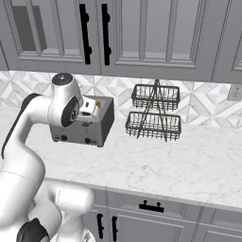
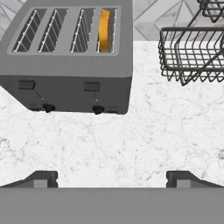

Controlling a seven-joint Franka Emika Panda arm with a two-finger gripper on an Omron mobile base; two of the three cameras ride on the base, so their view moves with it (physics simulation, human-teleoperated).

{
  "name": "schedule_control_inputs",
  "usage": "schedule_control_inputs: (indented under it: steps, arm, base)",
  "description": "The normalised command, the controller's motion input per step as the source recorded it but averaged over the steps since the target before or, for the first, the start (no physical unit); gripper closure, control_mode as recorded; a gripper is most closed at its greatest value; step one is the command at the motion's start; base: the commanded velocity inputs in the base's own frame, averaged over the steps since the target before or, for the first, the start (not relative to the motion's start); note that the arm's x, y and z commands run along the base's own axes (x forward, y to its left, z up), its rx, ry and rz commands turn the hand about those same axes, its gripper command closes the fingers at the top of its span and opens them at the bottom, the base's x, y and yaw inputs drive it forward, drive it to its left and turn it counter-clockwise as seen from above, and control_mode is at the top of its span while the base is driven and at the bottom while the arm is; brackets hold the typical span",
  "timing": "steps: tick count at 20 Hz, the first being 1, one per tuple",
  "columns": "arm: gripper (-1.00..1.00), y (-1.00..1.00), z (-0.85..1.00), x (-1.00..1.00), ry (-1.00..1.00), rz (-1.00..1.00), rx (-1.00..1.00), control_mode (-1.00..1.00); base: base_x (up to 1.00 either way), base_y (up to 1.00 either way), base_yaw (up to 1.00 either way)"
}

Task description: Start the toaster. Once the lever pops up, take the bread to the plate on the dining counter.

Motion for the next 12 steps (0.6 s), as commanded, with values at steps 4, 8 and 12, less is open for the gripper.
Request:
schedule_control_inputs:
  steps: [4, 8, 12]
  arm:
    - [-1.00, 0.16, 0.00, 0.34, -0.03, 0.00, 0.00, -1.00]
    - [-1.00, 0.09, -0.05, 0.41, 0.00, 0.00, 0.00, -1.00]
    - [-1.00, 0.00, -0.32, 0.38, 0.00, 0.00, 0.00, -1.00]
  base:
    - [0.00, 0.00, 0.00]
    - [0.00, 0.00, 0.00]
    - [0.00, 0.00, 0.00]
